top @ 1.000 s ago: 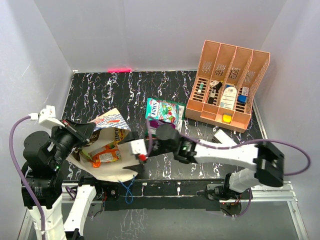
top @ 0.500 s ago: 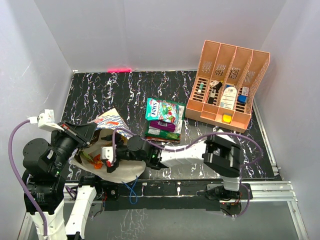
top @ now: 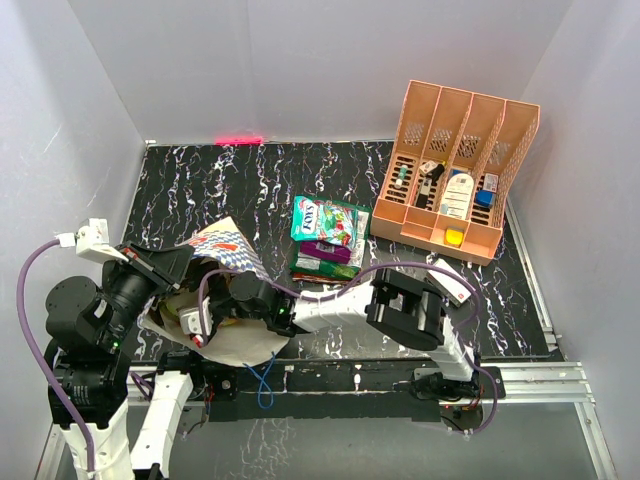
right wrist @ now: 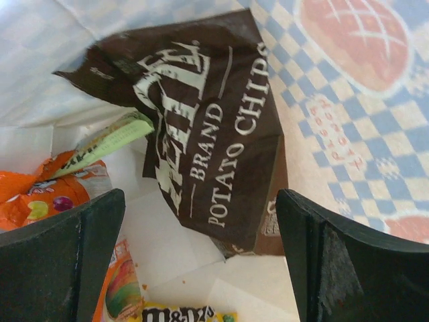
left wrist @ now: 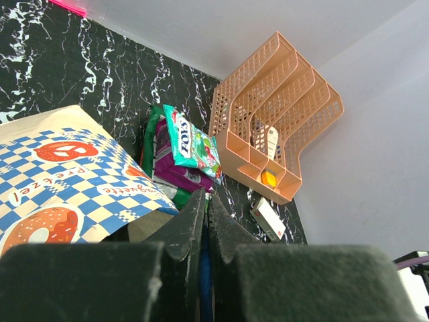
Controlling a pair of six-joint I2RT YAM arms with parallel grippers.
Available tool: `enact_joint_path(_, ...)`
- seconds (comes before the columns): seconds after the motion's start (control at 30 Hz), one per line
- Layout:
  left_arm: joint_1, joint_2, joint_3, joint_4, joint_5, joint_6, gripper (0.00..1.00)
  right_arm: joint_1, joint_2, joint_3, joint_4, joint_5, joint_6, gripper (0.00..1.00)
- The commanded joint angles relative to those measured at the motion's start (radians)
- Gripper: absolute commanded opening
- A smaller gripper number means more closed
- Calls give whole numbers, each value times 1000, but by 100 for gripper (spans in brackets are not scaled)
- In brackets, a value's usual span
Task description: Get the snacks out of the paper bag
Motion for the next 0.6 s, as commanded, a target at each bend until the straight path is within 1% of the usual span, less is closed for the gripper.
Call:
enact_joint_path(0.0, -3, 9, 26, 50, 33, -9, 0, 1, 30, 91, 63, -122, -75, 100)
enact_joint_path(0.1, -3, 10, 30, 50, 30, -11, 0, 1, 82, 158, 62, -124, -55, 100)
enact_joint_path(0.2, -3, 10, 28, 55, 31, -21, 0, 1, 156, 263, 102, -35, 23, 99)
enact_joint_path(0.27, -3, 10, 27, 56, 33, -25, 0, 1, 192, 313, 104, 10, 33, 95)
enact_joint_path(0.33, -3, 10, 33, 49, 30, -24, 0, -2, 216, 350, 117, 39, 48, 86)
enact_joint_path(0.4, -2, 10, 40, 38, 25, -21, 0, -3, 233, 383, 105, 79, 53, 81)
enact_joint_path(0.43, -2, 10, 44, 33, 21, -21, 0, -3, 233, 386, 103, 93, 55, 75)
enact_joint_path(0.5, -2, 10, 51, 20, 7, -17, 0, -8, 216, 364, 107, 98, 64, 67)
enact_joint_path(0.57, -2, 10, 53, 2, -16, -16, 0, -16, 190, 329, 111, 71, 84, 57)
